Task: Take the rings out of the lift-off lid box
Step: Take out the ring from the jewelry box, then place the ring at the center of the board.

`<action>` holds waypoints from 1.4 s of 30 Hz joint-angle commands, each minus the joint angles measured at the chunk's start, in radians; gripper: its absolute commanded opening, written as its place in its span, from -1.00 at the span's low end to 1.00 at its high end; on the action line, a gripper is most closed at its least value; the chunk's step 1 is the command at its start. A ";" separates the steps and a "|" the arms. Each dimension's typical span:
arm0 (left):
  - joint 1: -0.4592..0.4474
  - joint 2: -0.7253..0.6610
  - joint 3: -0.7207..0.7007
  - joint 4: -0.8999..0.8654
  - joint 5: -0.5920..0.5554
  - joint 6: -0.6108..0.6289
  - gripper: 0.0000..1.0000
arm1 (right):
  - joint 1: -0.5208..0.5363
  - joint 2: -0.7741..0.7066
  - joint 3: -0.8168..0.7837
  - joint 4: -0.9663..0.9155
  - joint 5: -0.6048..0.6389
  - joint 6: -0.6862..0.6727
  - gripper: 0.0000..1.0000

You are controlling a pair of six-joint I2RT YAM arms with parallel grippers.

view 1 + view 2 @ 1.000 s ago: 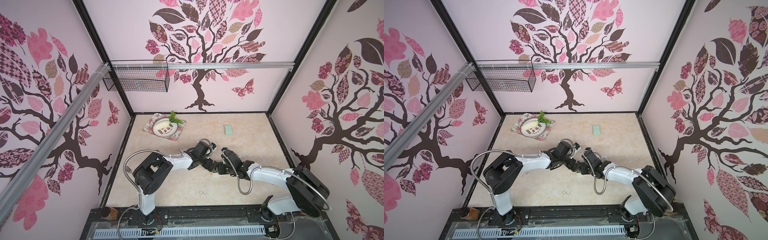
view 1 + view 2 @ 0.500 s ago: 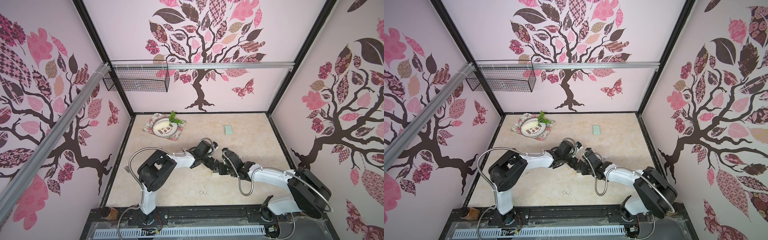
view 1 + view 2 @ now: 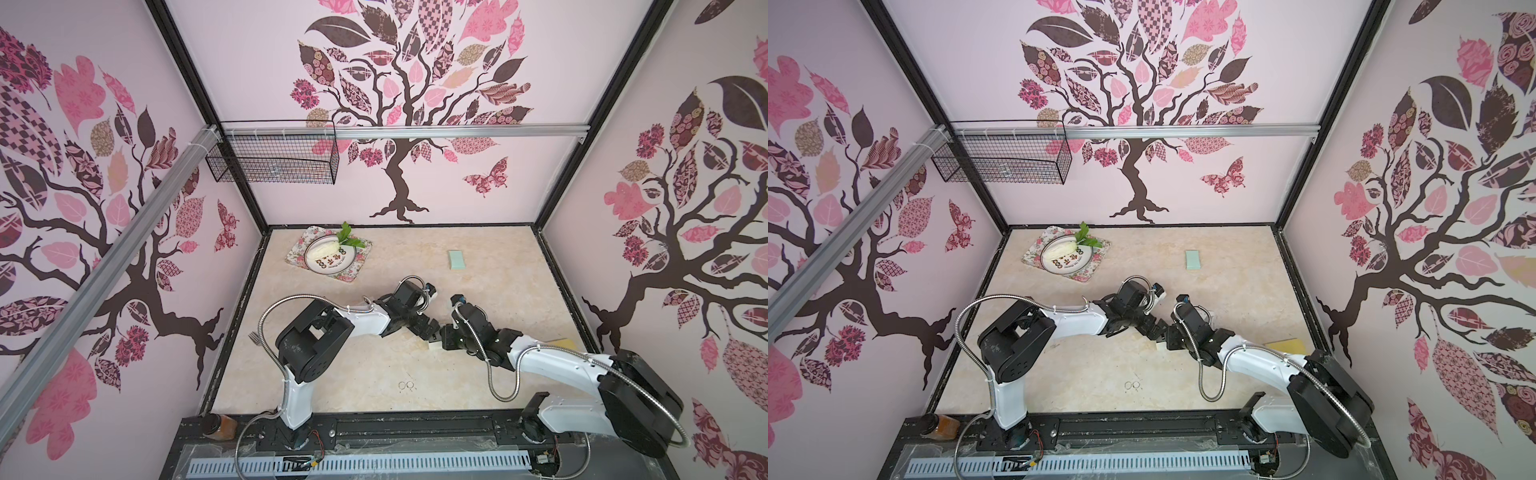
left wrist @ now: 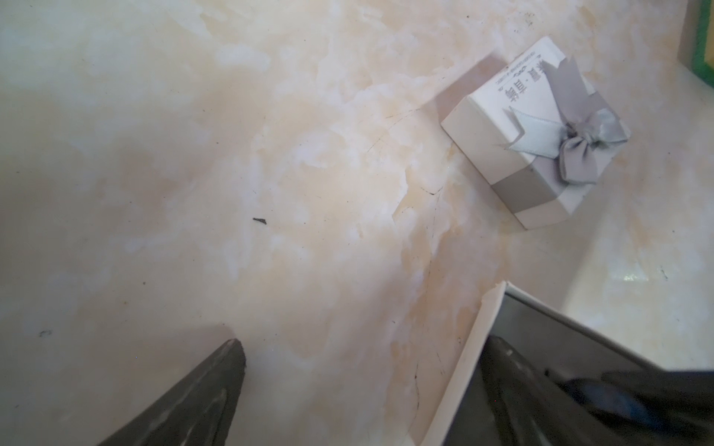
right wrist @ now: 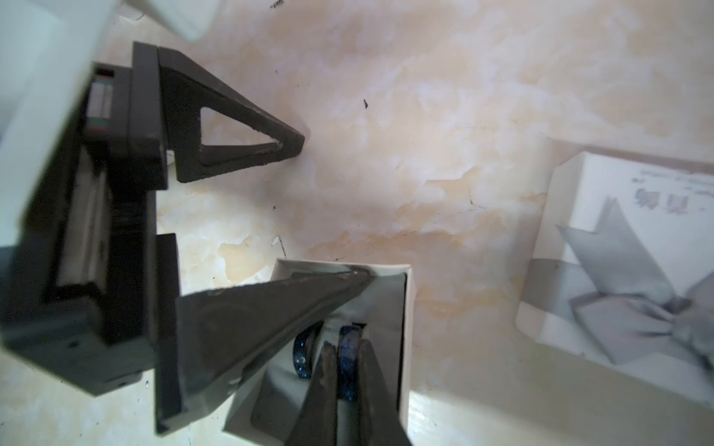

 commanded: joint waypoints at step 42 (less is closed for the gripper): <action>0.042 -0.406 -0.104 -0.151 -0.097 0.009 0.96 | 0.067 -0.447 -0.246 -0.062 -0.549 0.135 -1.00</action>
